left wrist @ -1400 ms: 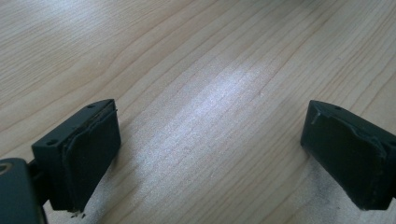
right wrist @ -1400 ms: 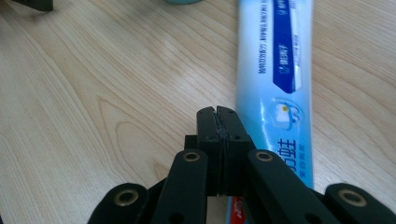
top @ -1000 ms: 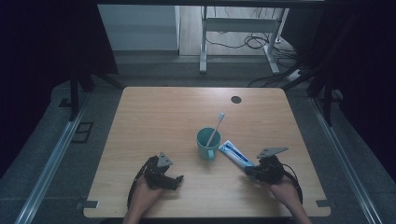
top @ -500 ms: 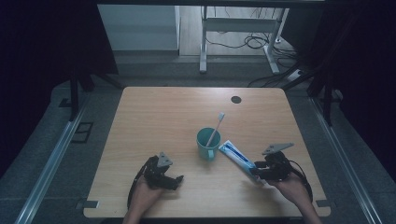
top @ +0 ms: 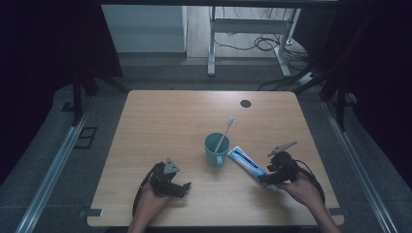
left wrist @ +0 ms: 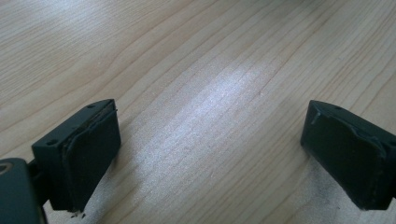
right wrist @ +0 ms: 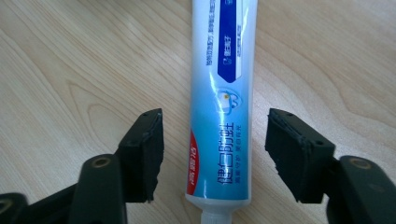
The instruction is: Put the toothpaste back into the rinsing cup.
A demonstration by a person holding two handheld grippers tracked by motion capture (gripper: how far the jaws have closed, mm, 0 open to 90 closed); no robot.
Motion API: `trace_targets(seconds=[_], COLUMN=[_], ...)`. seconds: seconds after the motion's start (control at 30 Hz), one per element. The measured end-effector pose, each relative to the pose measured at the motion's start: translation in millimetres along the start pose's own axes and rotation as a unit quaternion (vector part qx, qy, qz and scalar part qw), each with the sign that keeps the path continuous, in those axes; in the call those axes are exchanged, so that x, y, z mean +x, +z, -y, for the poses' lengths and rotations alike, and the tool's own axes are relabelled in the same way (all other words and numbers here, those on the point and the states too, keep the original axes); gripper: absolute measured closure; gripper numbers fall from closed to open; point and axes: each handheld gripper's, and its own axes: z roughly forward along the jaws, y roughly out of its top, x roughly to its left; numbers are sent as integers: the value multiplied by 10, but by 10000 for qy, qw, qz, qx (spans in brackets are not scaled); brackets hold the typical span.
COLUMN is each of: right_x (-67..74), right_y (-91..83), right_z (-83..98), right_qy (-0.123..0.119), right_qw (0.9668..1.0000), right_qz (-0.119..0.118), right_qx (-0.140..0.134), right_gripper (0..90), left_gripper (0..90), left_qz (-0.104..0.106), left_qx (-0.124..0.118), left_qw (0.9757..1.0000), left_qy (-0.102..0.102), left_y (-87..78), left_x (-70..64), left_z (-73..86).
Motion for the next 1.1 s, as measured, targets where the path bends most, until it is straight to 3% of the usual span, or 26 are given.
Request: trace_targets(seconds=[0.47,0.7,0.93,1.1], right_x=[-12,14,16,22], right_y=[160,235,349,406], right_z=[-242,-392,-508,-573], right_qy=[-79,-210,-290,-303], right_qw=[9965,9920,9846,9822], right_qz=[87,144,174,190], right_qx=[822,1237,1717,1846], right_gripper=[285,314,337,337], left_gripper=[49,49,49,49], left_qz=[0,1,0,0], left_qx=[1,0,-1,1], left_qw=[10000,10000,10000,10000], left_qy=[0,-1,-1,10], left_y=[0,0,0,0], left_x=[0,0,0,2], left_z=[0,0,0,-1])
